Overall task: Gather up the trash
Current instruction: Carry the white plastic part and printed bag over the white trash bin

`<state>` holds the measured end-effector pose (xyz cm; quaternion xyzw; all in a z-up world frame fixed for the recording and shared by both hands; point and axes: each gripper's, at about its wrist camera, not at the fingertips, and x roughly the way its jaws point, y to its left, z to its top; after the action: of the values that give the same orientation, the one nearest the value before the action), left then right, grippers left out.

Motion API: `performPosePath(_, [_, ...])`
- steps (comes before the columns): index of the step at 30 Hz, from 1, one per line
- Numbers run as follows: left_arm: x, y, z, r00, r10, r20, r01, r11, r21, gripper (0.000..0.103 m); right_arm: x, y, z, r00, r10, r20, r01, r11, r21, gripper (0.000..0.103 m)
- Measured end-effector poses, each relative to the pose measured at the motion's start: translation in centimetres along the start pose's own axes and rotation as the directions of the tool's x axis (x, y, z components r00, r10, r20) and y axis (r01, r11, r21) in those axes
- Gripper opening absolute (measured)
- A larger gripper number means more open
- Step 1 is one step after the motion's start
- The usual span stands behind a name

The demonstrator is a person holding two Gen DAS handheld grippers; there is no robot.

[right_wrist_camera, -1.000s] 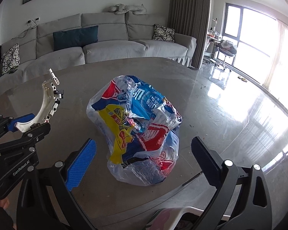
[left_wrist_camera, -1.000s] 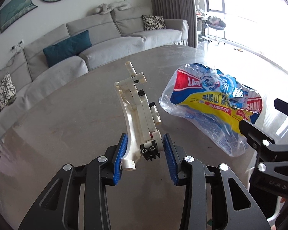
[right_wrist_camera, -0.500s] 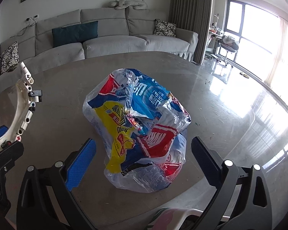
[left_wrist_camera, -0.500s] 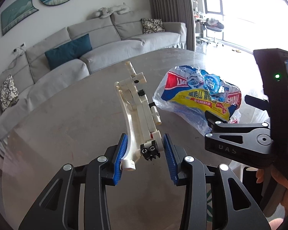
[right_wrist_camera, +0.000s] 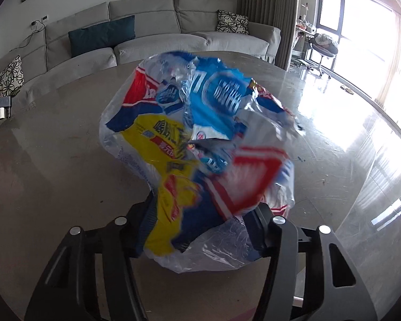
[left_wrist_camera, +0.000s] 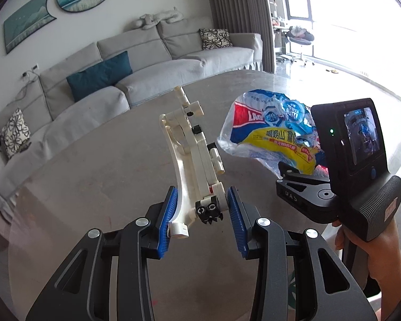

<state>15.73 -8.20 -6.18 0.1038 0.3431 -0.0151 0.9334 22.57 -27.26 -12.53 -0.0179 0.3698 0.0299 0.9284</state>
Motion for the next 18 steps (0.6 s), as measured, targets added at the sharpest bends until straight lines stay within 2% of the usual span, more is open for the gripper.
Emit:
performPosePath(3, [-0.1,-0.1,-0.1,1.000,0.002,0.000,-0.002,1.000,0.005,0.040,0.0,0.2,-0.2,1.000,0.011,0.001,-0.011,1.000,-0.009,0.050])
performPosePath(5, [-0.2,0.0,-0.1,1.000,0.002,0.001,-0.002,1.000,0.007,0.040,-0.2,0.3,-0.3,1.000,0.021,-0.002,-0.021,1.000,-0.011,0.039])
performPosePath(9, [-0.7,0.0,-0.2,1.000,-0.013,0.005,0.013,1.000,0.004,0.040,-1.2,0.6,-0.5,1.000,0.019,0.011,-0.019,0.999,-0.030,0.032])
performPosePath(18, [-3.3,-1.0,0.1,0.997,-0.069,0.045,0.068,0.998,0.011,0.040,-7.1,-1.5,-2.5,0.998,-0.006,0.067,0.007,1.000,-0.023,0.028])
